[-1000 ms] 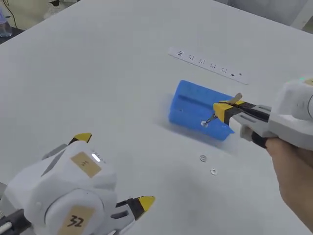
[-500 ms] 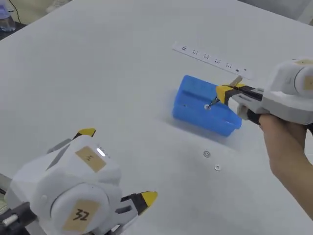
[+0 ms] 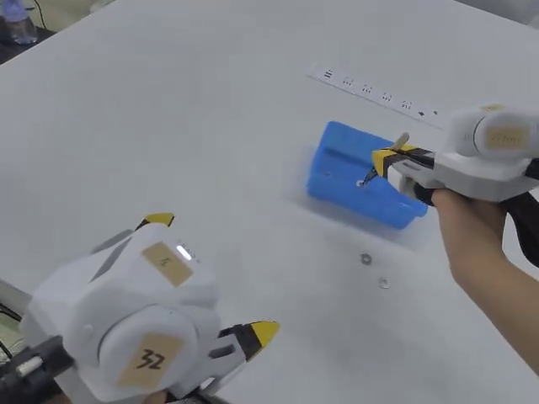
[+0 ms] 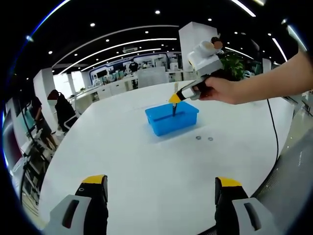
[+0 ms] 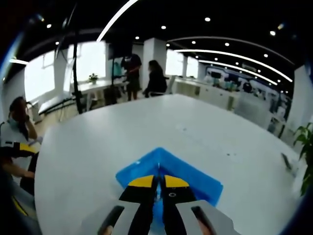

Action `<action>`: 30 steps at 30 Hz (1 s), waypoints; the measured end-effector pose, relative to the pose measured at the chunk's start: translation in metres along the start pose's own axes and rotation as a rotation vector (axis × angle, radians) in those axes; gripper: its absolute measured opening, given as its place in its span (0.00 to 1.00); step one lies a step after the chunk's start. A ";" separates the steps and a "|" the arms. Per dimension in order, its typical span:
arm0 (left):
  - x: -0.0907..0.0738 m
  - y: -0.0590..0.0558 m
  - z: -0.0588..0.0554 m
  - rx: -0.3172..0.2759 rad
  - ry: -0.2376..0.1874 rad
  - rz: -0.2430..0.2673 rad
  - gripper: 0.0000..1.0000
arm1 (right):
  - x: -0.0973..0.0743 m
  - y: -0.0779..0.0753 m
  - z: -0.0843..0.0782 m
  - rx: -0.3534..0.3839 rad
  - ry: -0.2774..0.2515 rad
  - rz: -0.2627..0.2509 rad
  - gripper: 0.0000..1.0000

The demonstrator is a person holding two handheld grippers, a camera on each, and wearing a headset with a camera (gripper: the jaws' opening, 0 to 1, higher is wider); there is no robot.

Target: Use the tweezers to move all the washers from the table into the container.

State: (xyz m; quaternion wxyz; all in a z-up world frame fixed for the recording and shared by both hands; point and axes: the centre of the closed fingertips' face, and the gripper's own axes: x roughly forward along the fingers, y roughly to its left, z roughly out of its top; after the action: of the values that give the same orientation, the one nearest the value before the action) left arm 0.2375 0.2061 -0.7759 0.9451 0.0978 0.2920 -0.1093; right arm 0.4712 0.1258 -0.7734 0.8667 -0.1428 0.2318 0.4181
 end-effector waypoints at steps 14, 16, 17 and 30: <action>0.001 0.001 -0.002 0.002 0.011 0.003 0.92 | 0.017 0.004 -0.014 -0.025 0.038 0.015 0.02; 0.001 0.001 -0.002 0.000 0.011 0.000 0.92 | 0.018 0.004 -0.014 -0.028 0.040 0.015 0.02; 0.001 0.001 -0.002 0.000 0.011 0.001 0.92 | 0.018 0.003 -0.015 -0.029 0.042 0.014 0.02; 0.002 0.000 -0.003 0.003 0.016 -0.001 0.91 | 0.019 0.008 -0.020 -0.063 0.007 0.012 0.02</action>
State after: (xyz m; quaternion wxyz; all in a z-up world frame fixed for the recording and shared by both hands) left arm 0.2373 0.2066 -0.7794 0.9425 0.0999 0.2994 -0.1095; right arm 0.4696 0.1341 -0.8003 0.8582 -0.1702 0.2226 0.4300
